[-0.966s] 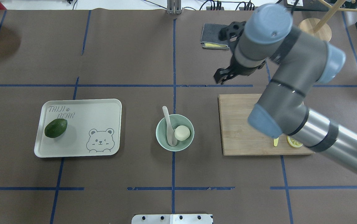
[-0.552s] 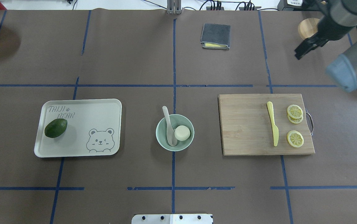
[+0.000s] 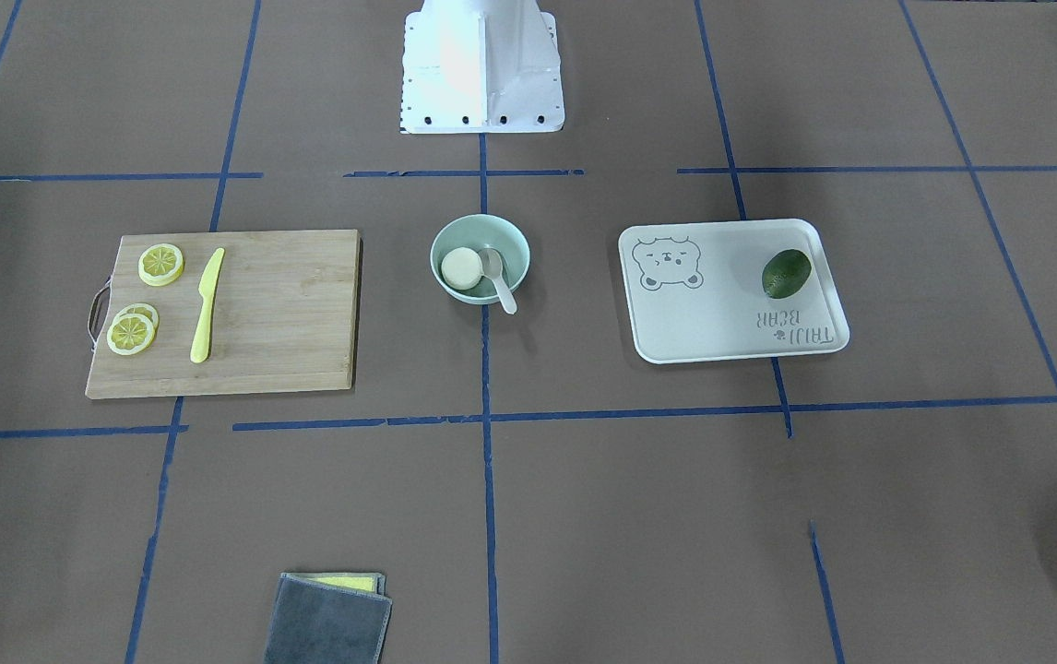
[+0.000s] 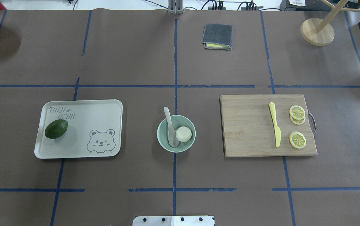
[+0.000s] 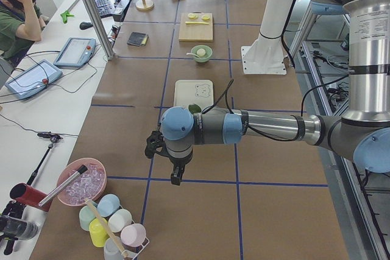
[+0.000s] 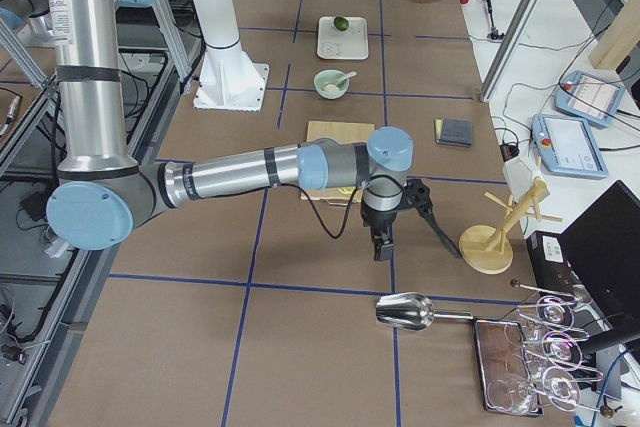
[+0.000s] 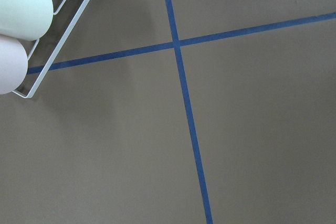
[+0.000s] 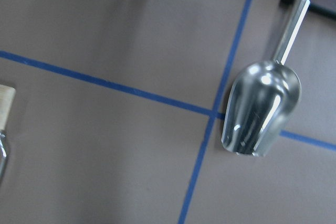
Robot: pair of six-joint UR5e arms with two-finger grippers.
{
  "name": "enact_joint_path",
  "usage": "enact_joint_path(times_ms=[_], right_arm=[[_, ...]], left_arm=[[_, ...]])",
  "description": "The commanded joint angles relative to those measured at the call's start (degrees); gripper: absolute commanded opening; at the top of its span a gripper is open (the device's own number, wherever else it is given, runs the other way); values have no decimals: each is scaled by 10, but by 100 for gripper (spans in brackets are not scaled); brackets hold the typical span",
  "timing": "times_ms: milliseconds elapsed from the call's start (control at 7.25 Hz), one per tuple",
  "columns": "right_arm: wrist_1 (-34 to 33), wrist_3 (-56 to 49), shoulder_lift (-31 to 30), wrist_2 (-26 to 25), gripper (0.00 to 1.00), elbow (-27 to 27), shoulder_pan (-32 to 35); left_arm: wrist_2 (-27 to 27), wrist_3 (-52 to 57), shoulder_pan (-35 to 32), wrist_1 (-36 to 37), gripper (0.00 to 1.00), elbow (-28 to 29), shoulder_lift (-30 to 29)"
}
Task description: Put spoon and bun in bowl
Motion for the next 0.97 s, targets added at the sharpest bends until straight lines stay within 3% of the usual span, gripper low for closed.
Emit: enact_joint_path(times_ms=[0,828], right_arm=[[1,0,-49,3,100,3,36],[1,5,-46,22,100,6,35]], left_arm=[[1,0,0,1,100,-5,0],[4,0,0,1,100,1,2]])
